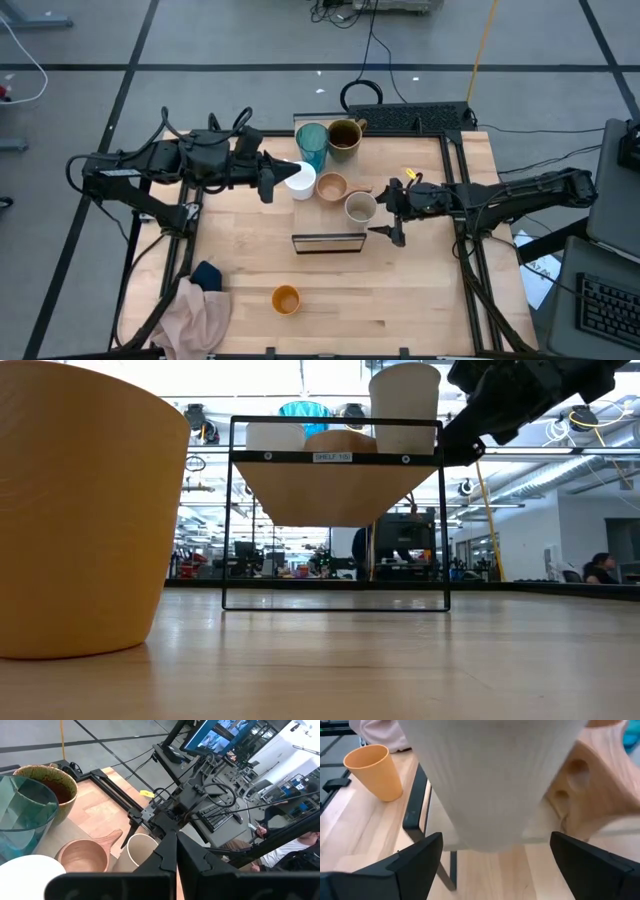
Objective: Stack small to large cups/mugs on shelf
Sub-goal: Put the white cup on the shelf
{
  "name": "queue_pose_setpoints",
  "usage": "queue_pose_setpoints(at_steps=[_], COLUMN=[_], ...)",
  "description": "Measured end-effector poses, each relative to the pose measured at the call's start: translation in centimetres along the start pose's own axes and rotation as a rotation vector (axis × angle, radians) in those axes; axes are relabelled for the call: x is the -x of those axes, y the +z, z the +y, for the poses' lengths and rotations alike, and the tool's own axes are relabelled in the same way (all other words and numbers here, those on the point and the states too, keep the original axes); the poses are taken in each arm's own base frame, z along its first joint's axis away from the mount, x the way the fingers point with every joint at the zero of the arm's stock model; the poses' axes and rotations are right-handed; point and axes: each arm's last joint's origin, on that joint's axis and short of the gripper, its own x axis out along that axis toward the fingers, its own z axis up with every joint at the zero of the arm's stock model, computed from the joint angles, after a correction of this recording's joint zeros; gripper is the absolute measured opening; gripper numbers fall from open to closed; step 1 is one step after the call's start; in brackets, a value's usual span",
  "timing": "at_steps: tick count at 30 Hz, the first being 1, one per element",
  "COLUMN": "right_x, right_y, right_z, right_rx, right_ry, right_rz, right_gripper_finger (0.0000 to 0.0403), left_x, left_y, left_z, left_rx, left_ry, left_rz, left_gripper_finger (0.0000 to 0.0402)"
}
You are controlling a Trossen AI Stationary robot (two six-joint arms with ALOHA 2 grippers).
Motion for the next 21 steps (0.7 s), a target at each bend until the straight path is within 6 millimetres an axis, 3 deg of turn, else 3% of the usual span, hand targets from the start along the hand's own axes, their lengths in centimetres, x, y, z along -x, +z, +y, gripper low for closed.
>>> queue_pose_setpoints(at_steps=[6, 14, 21], right_x=[0.9, 1.6, 1.5], right_y=[0.2, 0.4, -0.2], right_z=[0.0, 0.0, 0.0], right_rx=[-0.033, -0.21, -0.192], right_ry=[0.003, 0.033, 0.028], right_rz=[-0.019, -0.037, 0.025], right_gripper_finger=[0.0361, 0.0361, 0.0356], left_x=[0.0, 0.0, 0.0], left_y=[0.0, 0.0, 0.0], left_z=[0.0, 0.0, 0.0], left_rx=[-0.004, -0.027, -0.031], left_ry=[0.001, 0.003, 0.006], left_rz=[0.0, 0.003, 0.003], left_gripper_finger=[0.0005, 0.0005, 0.0005])
